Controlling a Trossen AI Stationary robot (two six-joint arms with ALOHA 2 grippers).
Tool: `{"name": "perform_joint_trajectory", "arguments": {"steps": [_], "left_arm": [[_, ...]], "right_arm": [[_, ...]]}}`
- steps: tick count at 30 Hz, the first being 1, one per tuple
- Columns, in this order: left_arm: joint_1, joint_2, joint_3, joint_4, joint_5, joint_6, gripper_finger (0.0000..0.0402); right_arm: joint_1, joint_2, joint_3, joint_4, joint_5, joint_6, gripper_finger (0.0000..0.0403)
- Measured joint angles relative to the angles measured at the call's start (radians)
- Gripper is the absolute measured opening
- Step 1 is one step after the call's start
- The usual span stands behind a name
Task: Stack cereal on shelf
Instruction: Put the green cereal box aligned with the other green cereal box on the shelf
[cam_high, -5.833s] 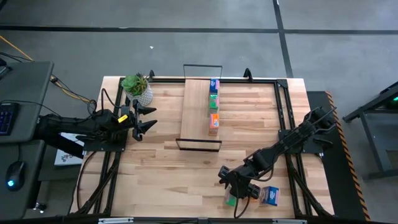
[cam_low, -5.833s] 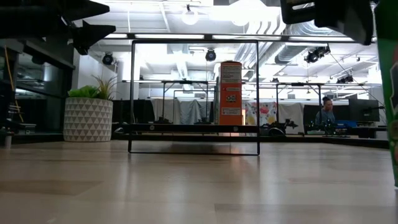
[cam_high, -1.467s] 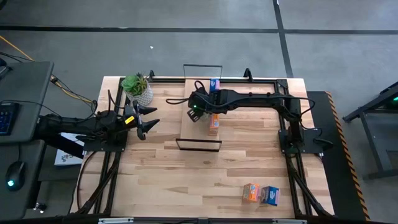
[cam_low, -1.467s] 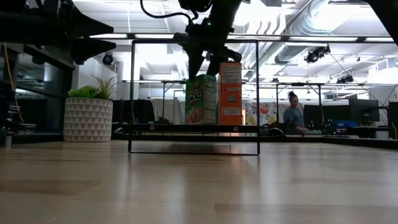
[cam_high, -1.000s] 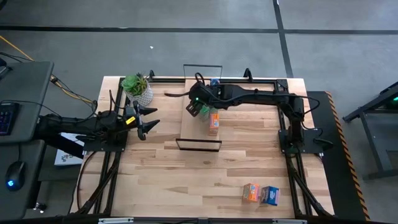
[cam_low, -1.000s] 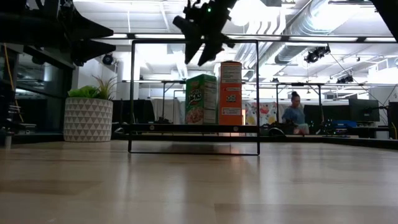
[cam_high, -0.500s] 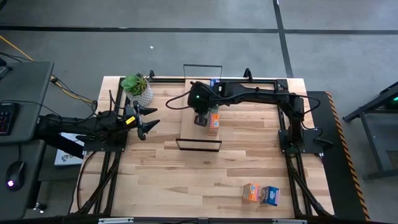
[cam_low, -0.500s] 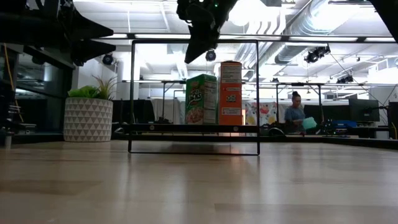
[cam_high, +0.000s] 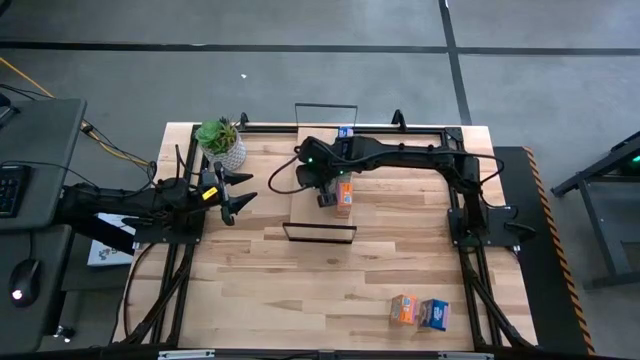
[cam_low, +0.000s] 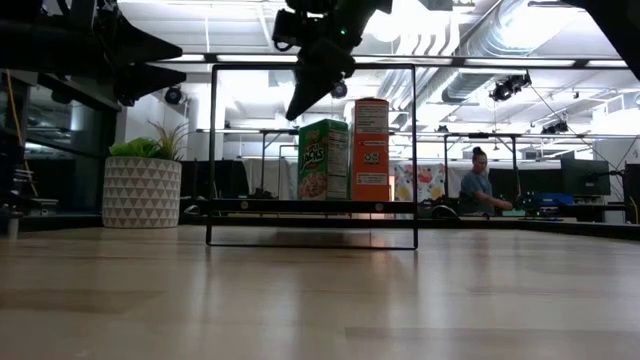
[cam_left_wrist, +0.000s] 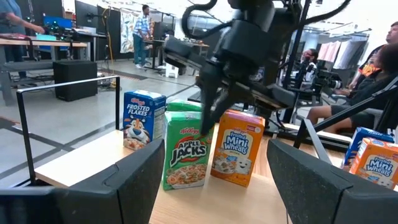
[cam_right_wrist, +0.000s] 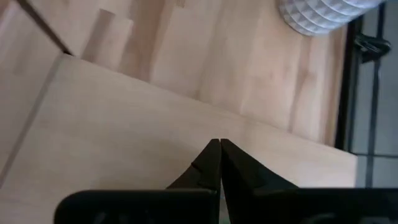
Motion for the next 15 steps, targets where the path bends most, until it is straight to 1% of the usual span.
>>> {"name": "perform_joint_trajectory", "arguments": {"steps": [3,6,10,15], "left_arm": [[0.0,0.0,0.0,0.0,0.0,0.0,0.0275],[0.0,0.0,0.0,0.0,0.0,0.0,0.0275],[0.0,0.0,0.0,0.0,0.0,0.0,0.0275],[0.0,0.0,0.0,0.0,0.0,0.001,0.0275]], "right_arm": [[-0.012,0.0,0.0,-0.001,0.011,-0.011,0.0],[-0.02,0.0,0.0,-0.004,0.043,-0.011,0.0],[-0.033,0.0,0.0,-0.028,0.047,-0.01,0.0],[-0.047,0.0,0.0,-0.044,0.077,-0.001,0.0]]}}
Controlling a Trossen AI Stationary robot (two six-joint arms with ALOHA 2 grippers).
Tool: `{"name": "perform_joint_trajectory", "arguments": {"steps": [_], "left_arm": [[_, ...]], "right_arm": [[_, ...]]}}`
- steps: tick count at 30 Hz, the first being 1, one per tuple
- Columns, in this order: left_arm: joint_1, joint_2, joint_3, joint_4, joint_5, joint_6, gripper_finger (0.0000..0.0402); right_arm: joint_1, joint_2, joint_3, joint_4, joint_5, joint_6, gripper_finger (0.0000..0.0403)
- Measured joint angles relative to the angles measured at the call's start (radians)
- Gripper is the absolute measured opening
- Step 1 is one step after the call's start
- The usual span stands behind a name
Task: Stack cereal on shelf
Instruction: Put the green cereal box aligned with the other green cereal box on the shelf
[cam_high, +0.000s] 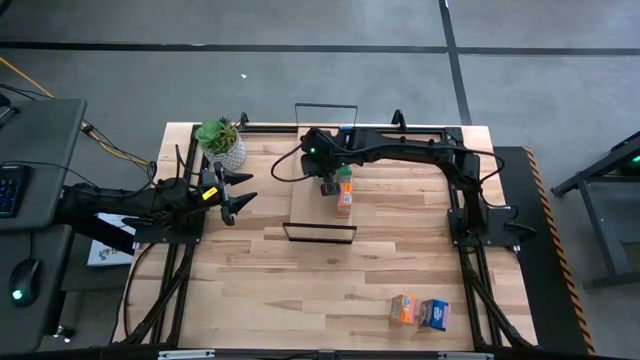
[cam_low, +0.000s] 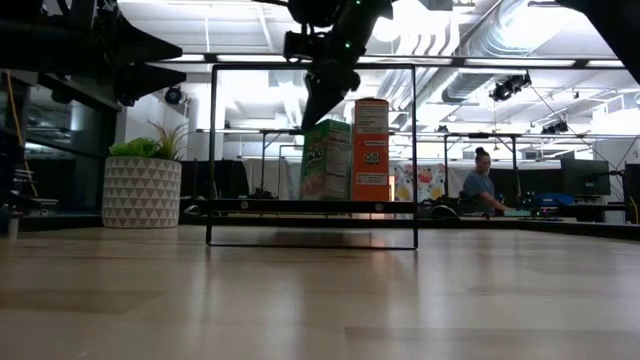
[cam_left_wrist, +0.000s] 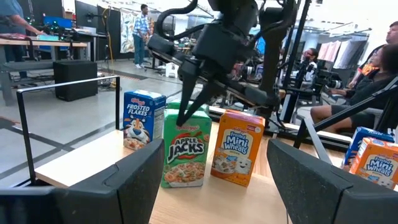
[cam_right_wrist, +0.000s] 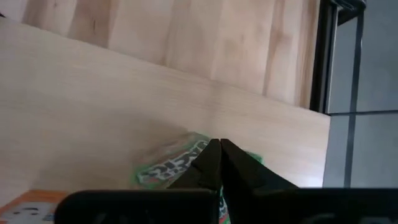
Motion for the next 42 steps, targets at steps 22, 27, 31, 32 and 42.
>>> {"name": "perform_joint_trajectory", "arguments": {"steps": [22,27,31,32,42], "left_arm": [[0.0,0.0,0.0,-0.001,0.0,0.003,0.0275],[0.0,0.0,0.0,-0.005,0.0,0.003,0.0275],[0.0,0.0,0.001,-0.021,0.0,0.001,0.0275],[0.0,0.0,0.001,-0.024,0.0,0.0,0.0275],[0.0,0.0,0.001,-0.023,0.0,-0.001,0.0275]], "right_arm": [[-0.02,0.0,0.016,0.088,0.073,0.001,0.0],[-0.017,0.0,0.099,0.008,-0.106,0.044,0.0],[0.003,-0.003,0.15,-0.094,-0.301,0.089,0.0],[0.012,-0.003,0.151,-0.116,-0.308,0.1,0.0],[0.057,0.0,0.03,-0.098,-0.193,0.114,0.0]]}}
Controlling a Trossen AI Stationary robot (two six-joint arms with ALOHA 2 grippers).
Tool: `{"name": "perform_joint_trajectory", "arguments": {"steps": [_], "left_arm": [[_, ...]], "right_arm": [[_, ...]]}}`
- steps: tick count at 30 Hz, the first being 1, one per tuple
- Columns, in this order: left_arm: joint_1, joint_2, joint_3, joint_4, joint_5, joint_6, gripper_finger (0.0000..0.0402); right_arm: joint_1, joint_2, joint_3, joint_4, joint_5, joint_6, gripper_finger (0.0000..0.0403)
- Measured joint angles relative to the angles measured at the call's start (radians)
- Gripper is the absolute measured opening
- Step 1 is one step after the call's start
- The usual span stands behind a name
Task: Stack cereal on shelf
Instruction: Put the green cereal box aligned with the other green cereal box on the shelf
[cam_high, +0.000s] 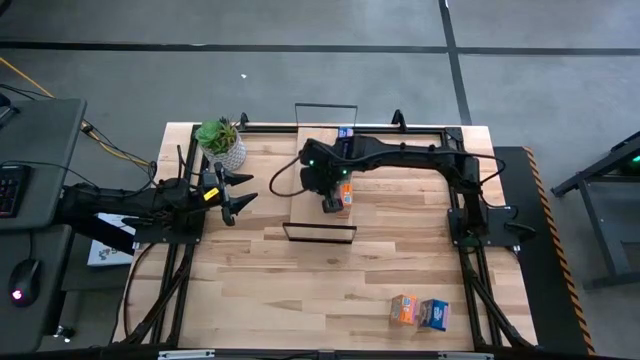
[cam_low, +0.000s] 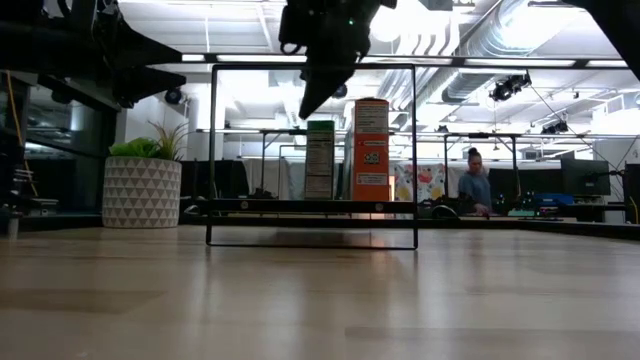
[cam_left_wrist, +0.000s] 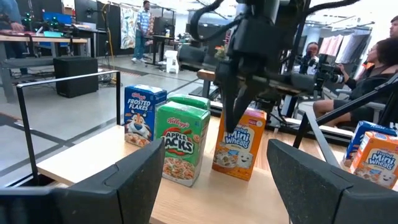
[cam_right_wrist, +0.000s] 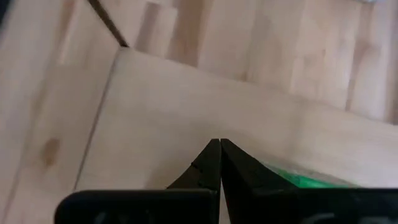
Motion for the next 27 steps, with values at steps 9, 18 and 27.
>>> {"name": "perform_joint_trajectory", "arguments": {"steps": [9,18,27], "left_arm": [[0.0,0.0,0.0,0.0,0.0,0.0,0.0275],[0.0,0.0,0.0,0.0,0.0,0.001,0.0275],[0.0,0.0,0.0,0.0,0.0,0.001,0.0275]], "right_arm": [[-0.003,0.0,-0.032,0.049,0.119,0.018,0.0],[-0.004,0.0,-0.032,0.052,0.182,0.017,0.0],[-0.026,0.0,-0.032,0.041,0.192,0.018,0.0]]}}
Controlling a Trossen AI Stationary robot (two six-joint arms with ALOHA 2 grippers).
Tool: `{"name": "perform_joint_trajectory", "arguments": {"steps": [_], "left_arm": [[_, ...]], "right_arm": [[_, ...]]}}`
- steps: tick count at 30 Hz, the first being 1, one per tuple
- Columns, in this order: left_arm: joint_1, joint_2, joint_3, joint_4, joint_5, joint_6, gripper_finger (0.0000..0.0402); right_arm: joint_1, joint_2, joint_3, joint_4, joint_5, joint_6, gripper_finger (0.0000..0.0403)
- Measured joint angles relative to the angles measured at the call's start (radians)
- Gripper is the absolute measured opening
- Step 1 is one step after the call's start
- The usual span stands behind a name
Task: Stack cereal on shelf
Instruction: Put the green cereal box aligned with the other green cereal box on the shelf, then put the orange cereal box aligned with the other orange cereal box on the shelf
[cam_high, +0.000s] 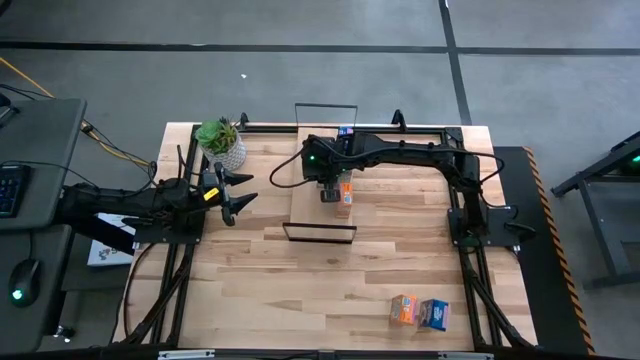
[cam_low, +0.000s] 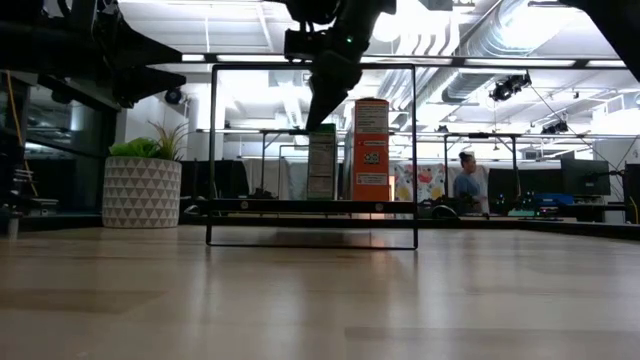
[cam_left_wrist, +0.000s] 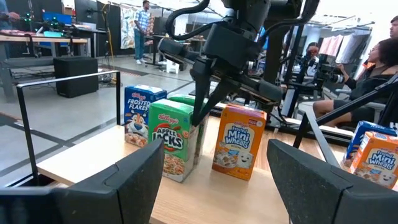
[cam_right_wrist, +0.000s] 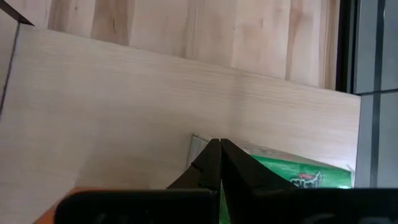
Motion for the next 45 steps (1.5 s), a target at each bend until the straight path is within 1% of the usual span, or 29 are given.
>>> {"name": "perform_joint_trajectory", "arguments": {"steps": [5,7,10,16,18,20,23,25,28,32,35,37,40,45], "left_arm": [[0.0,0.0,0.0,0.0,0.0,0.0,0.0275],[0.0,0.0,0.0,0.0,0.0,0.0,0.0275],[0.0,0.0,0.0,0.0,0.0,0.0,0.0275],[0.0,0.0,0.0,0.0,0.0,0.0,0.0275],[0.0,0.0,0.0,0.0,0.0,0.0,0.0275],[0.0,0.0,0.0,0.0,0.0,0.0,0.0275],[0.0,0.0,0.0,0.0,0.0,0.0,0.0275],[0.0,0.0,0.0,0.0,0.0,0.0,0.0275],[0.0,0.0,0.0,0.0,0.0,0.0,0.0275],[0.0,0.0,0.0,0.0,0.0,0.0,0.0275],[0.0,0.0,0.0,0.0,0.0,0.0,0.0275],[0.0,0.0,0.0,0.0,0.0,0.0,0.0275],[0.0,0.0,0.0,0.0,0.0,0.0,0.0275],[0.0,0.0,0.0,0.001,0.0,0.0,0.0275]], "right_arm": [[-0.003,0.0,0.0,-0.011,-0.009,-0.005,0.0],[-0.003,0.0,0.01,-0.023,-0.042,-0.009,0.0],[0.0,0.0,0.063,-0.067,-0.106,-0.001,0.0],[0.013,-0.013,0.211,-0.286,-0.221,0.03,0.0],[0.013,-0.042,0.219,-0.353,-0.27,0.055,0.0],[0.015,-0.092,0.19,-0.386,-0.287,0.087,0.0],[0.026,-0.208,0.083,-0.392,-0.264,0.134,0.0],[0.041,-0.311,-0.041,-0.342,-0.254,0.174,0.0],[0.079,-0.507,-0.282,-0.195,-0.232,0.267,0.0],[0.163,-0.772,-0.62,0.044,-0.206,0.44,0.0],[0.237,-0.938,-0.815,0.193,-0.168,0.547,0.0],[0.28,-1.028,-0.908,0.255,-0.125,0.607,0.0],[0.326,-1.129,-1.002,0.312,-0.053,0.674,0.0],[0.367,-1.217,-1.079,0.369,0.008,0.711,0.0]]}}
